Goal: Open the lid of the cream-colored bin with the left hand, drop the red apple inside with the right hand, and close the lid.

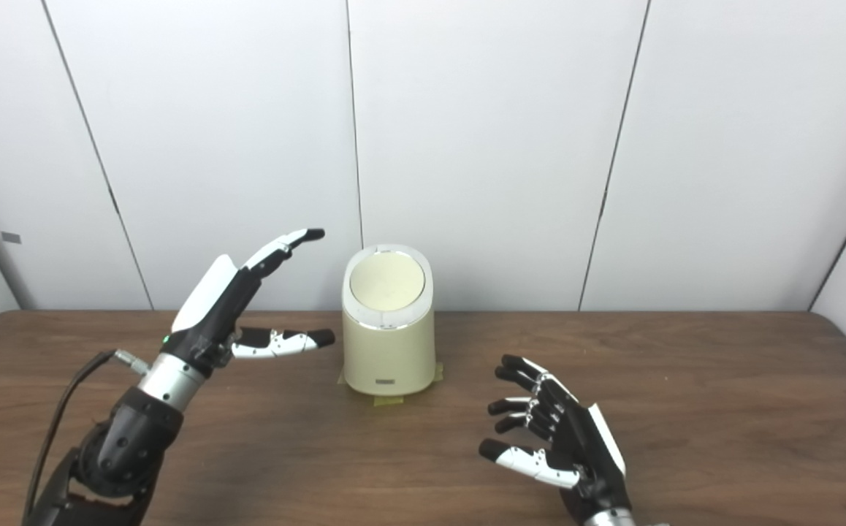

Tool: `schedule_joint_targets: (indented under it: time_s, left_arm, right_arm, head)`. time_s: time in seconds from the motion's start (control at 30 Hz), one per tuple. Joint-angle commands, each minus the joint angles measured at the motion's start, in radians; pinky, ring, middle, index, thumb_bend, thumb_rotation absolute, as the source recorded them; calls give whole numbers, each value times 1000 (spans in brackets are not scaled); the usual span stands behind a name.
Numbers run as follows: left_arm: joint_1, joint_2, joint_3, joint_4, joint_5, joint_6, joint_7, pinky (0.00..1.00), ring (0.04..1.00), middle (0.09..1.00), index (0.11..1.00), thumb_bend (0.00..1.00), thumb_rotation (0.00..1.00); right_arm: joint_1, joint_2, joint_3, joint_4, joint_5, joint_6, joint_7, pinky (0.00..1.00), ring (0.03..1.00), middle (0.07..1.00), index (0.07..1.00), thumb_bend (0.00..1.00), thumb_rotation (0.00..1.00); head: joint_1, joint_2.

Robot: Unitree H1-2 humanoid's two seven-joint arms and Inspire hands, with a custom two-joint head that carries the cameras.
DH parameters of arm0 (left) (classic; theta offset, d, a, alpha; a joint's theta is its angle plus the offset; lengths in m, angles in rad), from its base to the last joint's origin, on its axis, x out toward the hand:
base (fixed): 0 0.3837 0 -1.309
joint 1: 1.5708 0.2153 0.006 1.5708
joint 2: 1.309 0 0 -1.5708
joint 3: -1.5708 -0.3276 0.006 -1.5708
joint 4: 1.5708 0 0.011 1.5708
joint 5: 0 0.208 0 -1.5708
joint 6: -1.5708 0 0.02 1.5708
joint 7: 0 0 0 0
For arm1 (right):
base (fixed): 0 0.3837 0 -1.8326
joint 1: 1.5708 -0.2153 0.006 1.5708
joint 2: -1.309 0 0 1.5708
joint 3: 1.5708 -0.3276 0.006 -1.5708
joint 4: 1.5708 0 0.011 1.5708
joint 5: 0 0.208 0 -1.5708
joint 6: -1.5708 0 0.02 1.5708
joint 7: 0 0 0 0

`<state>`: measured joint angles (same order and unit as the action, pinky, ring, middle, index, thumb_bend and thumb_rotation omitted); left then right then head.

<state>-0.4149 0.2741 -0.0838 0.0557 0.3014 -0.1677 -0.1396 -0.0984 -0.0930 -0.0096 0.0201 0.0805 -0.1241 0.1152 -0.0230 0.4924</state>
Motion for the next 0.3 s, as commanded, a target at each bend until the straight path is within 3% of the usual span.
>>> schedule_joint_targets:
  time_s: [0.0,0.13,0.27]
  left_arm:
    - [9,-11,28,-28,-97,7,-11,709,848,897,880,776,287]
    - [80,-46,61,-24,-214,36,-29,605,736,799,855,796,277]
    - [136,-59,73,-16,-257,27,-31,538,615,690,817,800,318]
  right_arm:
    - [-26,-15,-5,-33,-1,-19,5,502,604,793,795,808,264]
    - [-21,-19,-6,-45,-5,-11,1,502,598,793,797,806,270]
    - [-21,-20,-10,-52,2,-8,-1,495,604,791,801,822,266]
  head:
    - [1,1]
    - [6,11]
    - [8,20]
